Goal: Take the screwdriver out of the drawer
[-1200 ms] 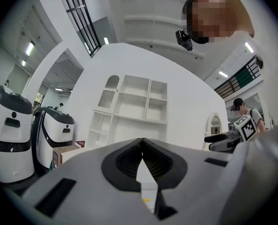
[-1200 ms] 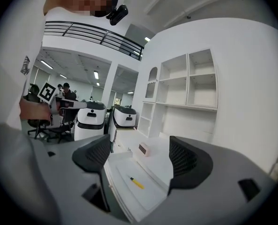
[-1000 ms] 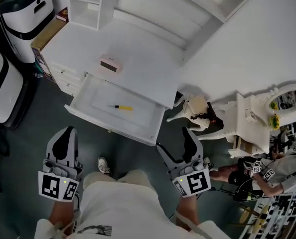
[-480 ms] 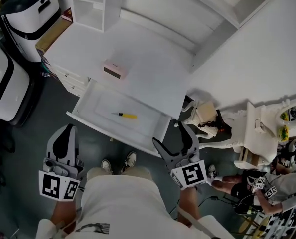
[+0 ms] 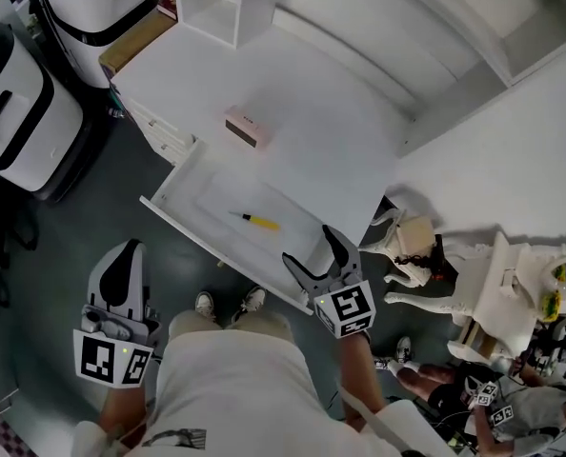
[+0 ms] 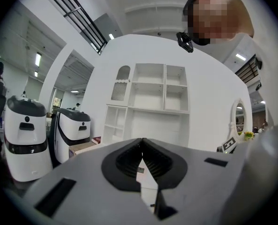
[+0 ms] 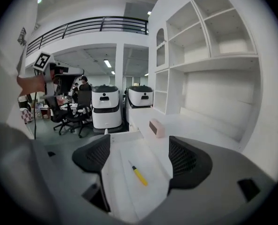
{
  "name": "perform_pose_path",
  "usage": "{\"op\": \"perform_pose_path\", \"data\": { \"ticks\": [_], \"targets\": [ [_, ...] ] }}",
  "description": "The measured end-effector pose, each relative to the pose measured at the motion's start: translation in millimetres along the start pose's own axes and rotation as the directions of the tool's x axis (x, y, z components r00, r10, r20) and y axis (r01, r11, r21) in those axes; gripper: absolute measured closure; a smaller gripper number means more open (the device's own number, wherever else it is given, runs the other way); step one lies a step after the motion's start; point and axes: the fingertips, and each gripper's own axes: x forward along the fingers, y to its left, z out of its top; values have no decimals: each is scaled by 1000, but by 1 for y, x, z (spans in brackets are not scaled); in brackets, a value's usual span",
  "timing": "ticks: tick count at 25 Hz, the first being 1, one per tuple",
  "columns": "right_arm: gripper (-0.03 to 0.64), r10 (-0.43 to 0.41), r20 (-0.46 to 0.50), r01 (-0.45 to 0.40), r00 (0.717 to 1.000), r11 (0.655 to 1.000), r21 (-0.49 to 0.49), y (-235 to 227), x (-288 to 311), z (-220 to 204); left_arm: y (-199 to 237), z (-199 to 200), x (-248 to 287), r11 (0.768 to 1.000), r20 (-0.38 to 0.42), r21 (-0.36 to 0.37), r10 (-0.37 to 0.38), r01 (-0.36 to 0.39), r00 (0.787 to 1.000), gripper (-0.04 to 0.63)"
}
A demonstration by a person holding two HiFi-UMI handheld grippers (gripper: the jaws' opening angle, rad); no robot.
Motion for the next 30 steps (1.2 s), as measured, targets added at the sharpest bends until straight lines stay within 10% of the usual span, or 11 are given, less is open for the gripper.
{"op": "perform_pose_path", "data": {
  "ticks": [14, 30],
  "targets": [
    [276, 172, -385, -244, 907, 959, -146, 10, 129, -143, 7, -33, -17, 989, -74, -27, 143, -145, 987, 580],
    [321, 193, -590, -374, 784, 906, -200, 15, 193, -214, 24, -46, -76, 948, -121, -16, 313, -317, 942, 580]
  ]
}}
